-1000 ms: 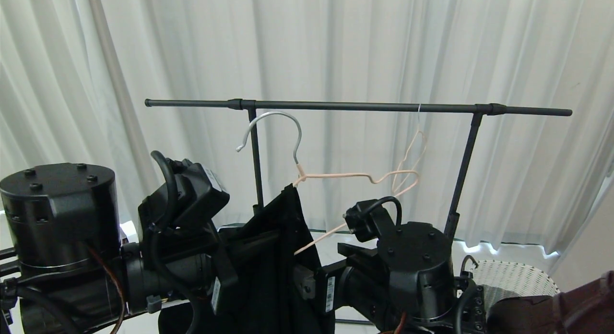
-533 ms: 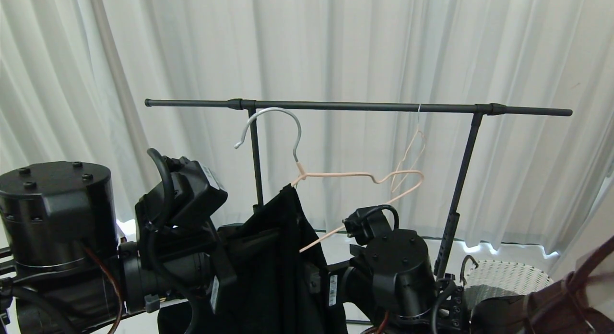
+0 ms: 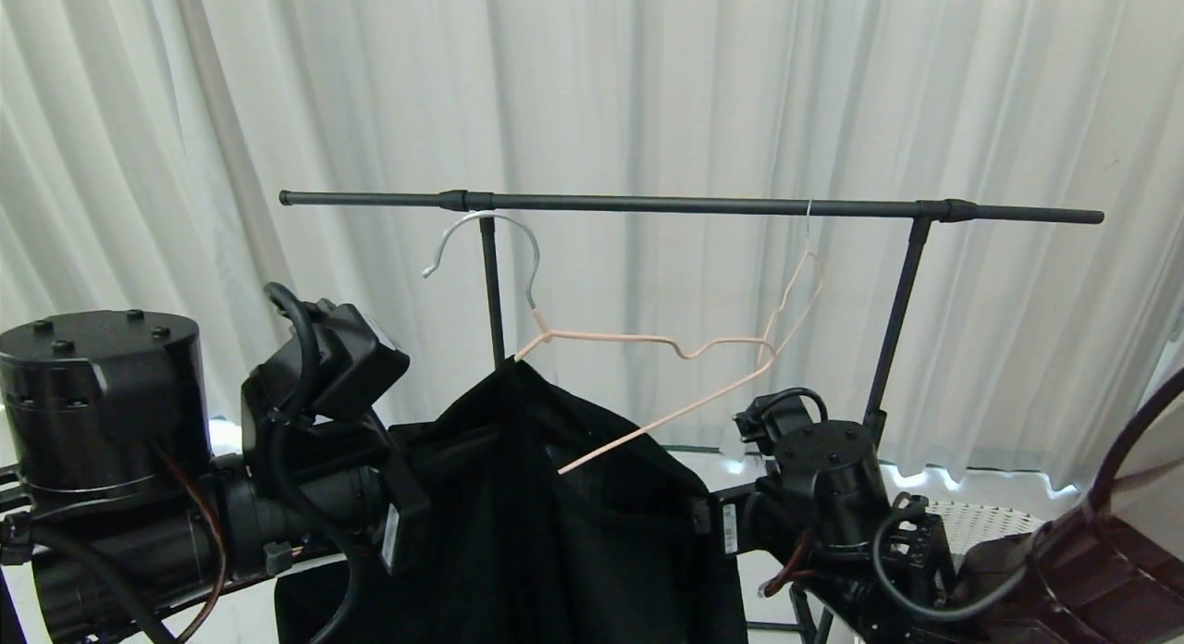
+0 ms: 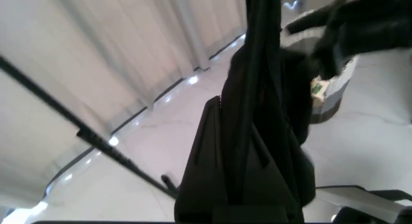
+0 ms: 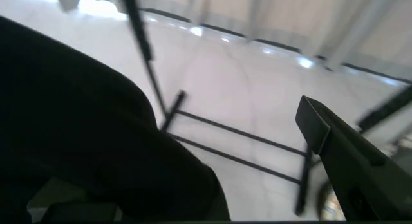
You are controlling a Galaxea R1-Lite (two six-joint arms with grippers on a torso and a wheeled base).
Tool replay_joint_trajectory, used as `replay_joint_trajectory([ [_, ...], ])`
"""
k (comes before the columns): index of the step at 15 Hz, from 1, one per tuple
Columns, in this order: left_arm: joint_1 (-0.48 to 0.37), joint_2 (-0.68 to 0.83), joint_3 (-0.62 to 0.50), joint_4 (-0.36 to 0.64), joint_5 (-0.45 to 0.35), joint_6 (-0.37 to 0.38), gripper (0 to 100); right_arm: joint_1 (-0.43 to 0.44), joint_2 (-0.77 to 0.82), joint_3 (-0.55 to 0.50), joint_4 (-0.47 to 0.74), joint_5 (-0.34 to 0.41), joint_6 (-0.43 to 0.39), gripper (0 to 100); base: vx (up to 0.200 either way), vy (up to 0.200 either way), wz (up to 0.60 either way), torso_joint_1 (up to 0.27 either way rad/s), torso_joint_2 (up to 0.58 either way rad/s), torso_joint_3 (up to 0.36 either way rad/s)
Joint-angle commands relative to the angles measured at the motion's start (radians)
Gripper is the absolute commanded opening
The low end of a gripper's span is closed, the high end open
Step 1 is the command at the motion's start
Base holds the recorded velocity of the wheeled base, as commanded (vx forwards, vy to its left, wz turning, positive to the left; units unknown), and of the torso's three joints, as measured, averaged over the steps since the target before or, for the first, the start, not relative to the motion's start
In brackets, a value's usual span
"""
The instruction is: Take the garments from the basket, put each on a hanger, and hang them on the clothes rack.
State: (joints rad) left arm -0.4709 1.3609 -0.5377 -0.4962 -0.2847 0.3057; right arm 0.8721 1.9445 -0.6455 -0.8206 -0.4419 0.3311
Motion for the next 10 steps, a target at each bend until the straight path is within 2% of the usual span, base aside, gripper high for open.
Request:
replay_joint_trajectory([
  [1, 0.024, 0.0, 0.021, -0.001, -0.001, 0.001, 0, -0.064, -0.059, 0.06, 0.0, 0.003, -0.012, 100, 0.0, 0.0, 0.0, 0.0, 0.0, 0.0],
  [2, 0.024, 0.0, 0.021, -0.001, -0.001, 0.001, 0, -0.064, -0.059, 0.06, 0.0, 0.003, -0.012, 100, 0.0, 0.0, 0.0, 0.0, 0.0, 0.0],
  [6, 0.021, -0.025, 0.058, -0.001, -0.007, -0.002, 0, -0.151, -0.102, 0.083, 0.0, 0.009, -0.029, 100, 0.0, 0.0, 0.0, 0.0, 0.0, 0.0],
  [7, 0.023, -0.052, 0.085, -0.001, -0.008, -0.005, 0, -0.2, -0.114, 0.084, 0.0, 0.031, -0.049, 100, 0.0, 0.0, 0.0, 0.0, 0.0, 0.0],
  [10, 0.037, -0.071, 0.15, -0.001, -0.007, 0.003, 0, -0.249, -0.147, 0.084, 0.0, 0.088, -0.078, 100, 0.0, 0.0, 0.0, 0.0, 0.0, 0.0],
])
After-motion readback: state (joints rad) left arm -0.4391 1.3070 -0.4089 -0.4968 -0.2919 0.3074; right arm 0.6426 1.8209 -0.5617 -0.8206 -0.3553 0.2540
